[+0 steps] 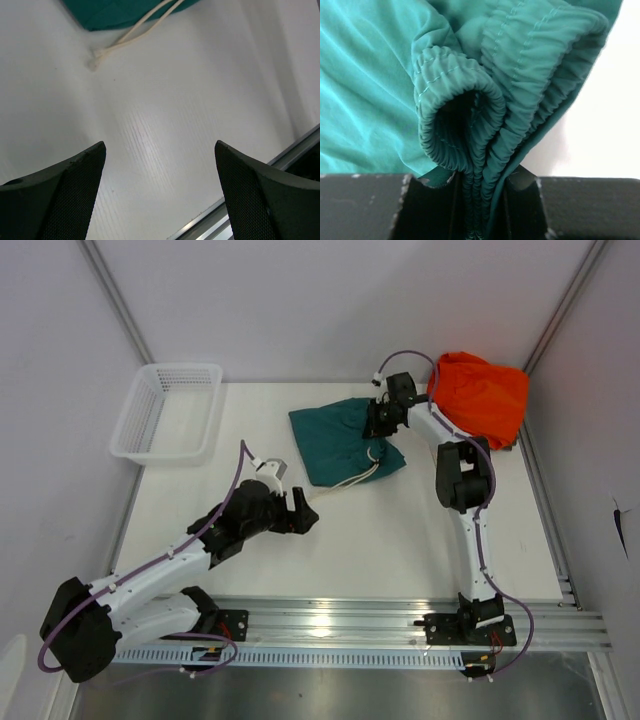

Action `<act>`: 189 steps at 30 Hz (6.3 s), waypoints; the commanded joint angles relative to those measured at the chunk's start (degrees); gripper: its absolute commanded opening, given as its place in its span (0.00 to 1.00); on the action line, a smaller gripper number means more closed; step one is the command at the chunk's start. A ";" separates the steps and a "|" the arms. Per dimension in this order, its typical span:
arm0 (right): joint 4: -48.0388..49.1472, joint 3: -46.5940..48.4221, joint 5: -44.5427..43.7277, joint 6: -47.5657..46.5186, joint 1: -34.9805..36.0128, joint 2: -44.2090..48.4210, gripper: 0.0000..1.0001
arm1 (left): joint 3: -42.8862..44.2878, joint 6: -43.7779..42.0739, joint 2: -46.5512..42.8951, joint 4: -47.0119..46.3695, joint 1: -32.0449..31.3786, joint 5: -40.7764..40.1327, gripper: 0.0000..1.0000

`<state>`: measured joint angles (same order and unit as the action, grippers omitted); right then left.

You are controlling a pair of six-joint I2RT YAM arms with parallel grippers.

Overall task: Fold and stack the shorts
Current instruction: Neatly place the folded shorts to the corner

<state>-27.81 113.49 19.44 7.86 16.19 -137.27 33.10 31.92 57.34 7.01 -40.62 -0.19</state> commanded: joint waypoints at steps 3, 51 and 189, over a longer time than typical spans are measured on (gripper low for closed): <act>-10.68 16.90 -1.60 -5.57 -3.00 -6.42 0.00 | 0.38 -0.98 0.84 0.82 -0.42 2.12 0.91; 3.90 39.00 16.41 13.05 -23.04 -1.86 0.00 | 12.33 -2.74 20.35 0.82 -0.60 5.72 0.90; 30.53 -93.09 -18.12 12.36 5.35 107.82 0.99 | -19.22 -7.13 -42.21 1.16 -2.45 -19.86 0.99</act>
<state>-3.09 22.96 5.04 19.53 20.93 -32.58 14.33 26.87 17.93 10.33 -42.92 -16.84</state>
